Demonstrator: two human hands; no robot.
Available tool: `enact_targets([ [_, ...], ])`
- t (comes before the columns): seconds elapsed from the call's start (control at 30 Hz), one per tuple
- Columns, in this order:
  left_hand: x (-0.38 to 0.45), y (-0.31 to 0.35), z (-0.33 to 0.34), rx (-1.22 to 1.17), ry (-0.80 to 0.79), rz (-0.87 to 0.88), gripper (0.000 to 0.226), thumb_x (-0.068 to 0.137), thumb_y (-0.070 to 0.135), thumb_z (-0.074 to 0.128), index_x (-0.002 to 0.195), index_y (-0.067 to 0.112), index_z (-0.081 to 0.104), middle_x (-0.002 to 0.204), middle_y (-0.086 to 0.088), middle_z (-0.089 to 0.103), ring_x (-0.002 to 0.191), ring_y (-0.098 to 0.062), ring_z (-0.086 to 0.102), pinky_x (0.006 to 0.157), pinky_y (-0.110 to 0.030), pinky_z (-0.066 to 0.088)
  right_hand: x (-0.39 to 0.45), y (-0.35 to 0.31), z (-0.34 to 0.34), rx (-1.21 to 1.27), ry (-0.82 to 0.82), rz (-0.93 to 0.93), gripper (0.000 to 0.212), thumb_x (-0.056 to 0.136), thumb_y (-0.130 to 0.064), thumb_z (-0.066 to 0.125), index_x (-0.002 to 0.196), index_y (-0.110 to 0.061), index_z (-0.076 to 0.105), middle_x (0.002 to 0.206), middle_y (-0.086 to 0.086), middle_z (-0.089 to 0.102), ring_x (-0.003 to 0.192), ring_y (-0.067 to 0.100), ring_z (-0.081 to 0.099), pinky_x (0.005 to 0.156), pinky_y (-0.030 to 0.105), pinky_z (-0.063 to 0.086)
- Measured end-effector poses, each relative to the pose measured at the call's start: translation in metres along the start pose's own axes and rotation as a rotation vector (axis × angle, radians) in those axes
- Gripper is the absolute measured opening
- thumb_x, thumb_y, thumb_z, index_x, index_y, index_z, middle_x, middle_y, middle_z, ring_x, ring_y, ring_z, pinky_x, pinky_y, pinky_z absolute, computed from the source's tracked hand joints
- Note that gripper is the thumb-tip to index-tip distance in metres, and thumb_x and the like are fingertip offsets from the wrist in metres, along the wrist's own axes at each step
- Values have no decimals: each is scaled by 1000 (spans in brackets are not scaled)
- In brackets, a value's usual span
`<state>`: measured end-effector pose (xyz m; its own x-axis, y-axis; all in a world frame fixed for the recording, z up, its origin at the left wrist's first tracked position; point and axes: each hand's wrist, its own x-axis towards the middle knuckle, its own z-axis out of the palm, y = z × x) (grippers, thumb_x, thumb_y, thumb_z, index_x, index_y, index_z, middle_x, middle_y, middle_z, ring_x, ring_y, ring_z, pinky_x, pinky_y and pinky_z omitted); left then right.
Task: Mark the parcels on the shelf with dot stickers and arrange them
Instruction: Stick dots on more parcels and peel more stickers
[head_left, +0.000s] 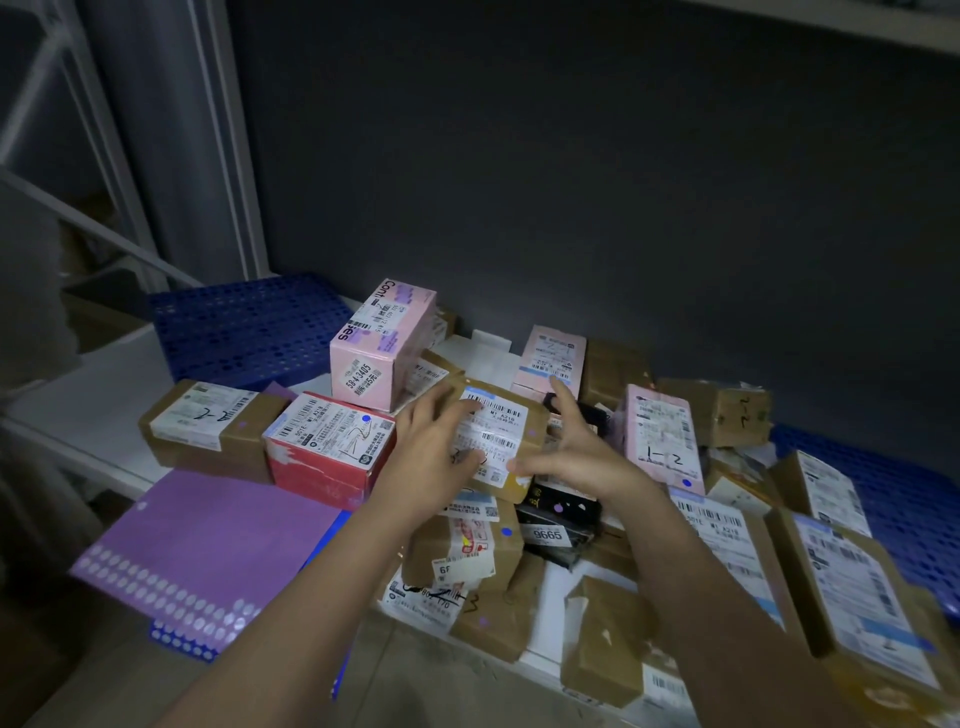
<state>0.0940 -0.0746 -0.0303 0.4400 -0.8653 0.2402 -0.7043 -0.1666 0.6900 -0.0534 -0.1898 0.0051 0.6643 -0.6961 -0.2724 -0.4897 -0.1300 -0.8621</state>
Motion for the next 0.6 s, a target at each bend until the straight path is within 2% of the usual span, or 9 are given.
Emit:
enact_targets([
  [0.07,1,0,2,-6,5,-2,56,85,22,65,136,28,43,153,5,18,139,-21,11,111,-38,23,8,-2,-3,-59,-59,-7,122,70,-13,83,149,-44,-5,158,-9,14,139,16,30,100,28,31],
  [0.1,1,0,3,-9,8,-6,56,85,20,65,136,28,43,152,5,18,139,-21,10,111,-38,23,13,-2,-4,-74,-75,-10,123,70,-13,84,149,-44,-5,154,-9,22,134,15,37,99,26,32],
  [0.17,4,1,2,-26,11,-26,56,83,13,63,134,28,44,150,5,19,138,-20,10,111,-37,23,20,0,-6,-64,-73,-32,119,71,-8,82,150,-41,0,131,-16,41,116,8,48,91,21,35],
  [0.23,8,2,2,-60,19,-60,54,81,8,61,129,28,46,147,5,20,136,-20,11,109,-37,24,25,5,-7,-37,-32,-70,115,70,-6,82,150,-41,7,116,-23,44,105,1,50,82,14,38],
  [0.3,12,5,0,-73,36,-81,51,79,5,58,125,26,48,145,3,21,134,-21,14,108,-37,23,28,11,-6,-10,25,-111,116,66,-6,84,147,-45,11,126,-14,49,113,8,52,88,21,44],
  [0.37,14,9,-1,-65,29,-85,50,80,6,57,124,26,47,145,2,20,133,-23,15,108,-37,23,22,13,-6,-5,123,-150,116,63,-8,86,144,-49,14,137,-4,44,121,15,49,97,34,47],
  [0.43,14,15,-3,-57,13,-79,49,83,9,58,127,26,45,146,0,19,135,-27,14,110,-41,23,13,12,-9,-46,271,-204,114,60,-12,87,144,-47,19,140,-4,36,127,17,42,102,41,43],
  [0.53,10,25,-5,-51,5,-74,50,87,14,57,133,26,43,146,-3,20,136,-29,15,110,-41,23,-4,7,-22,-147,531,-257,103,64,-18,86,146,-33,24,136,-2,29,128,18,37,101,30,35],
  [0.6,5,32,-5,-35,15,-79,48,88,16,57,134,25,44,145,-6,22,134,-30,17,109,-39,23,-17,3,-31,-197,613,-249,98,66,-23,85,144,-31,26,139,3,26,126,19,39,97,25,31],
])
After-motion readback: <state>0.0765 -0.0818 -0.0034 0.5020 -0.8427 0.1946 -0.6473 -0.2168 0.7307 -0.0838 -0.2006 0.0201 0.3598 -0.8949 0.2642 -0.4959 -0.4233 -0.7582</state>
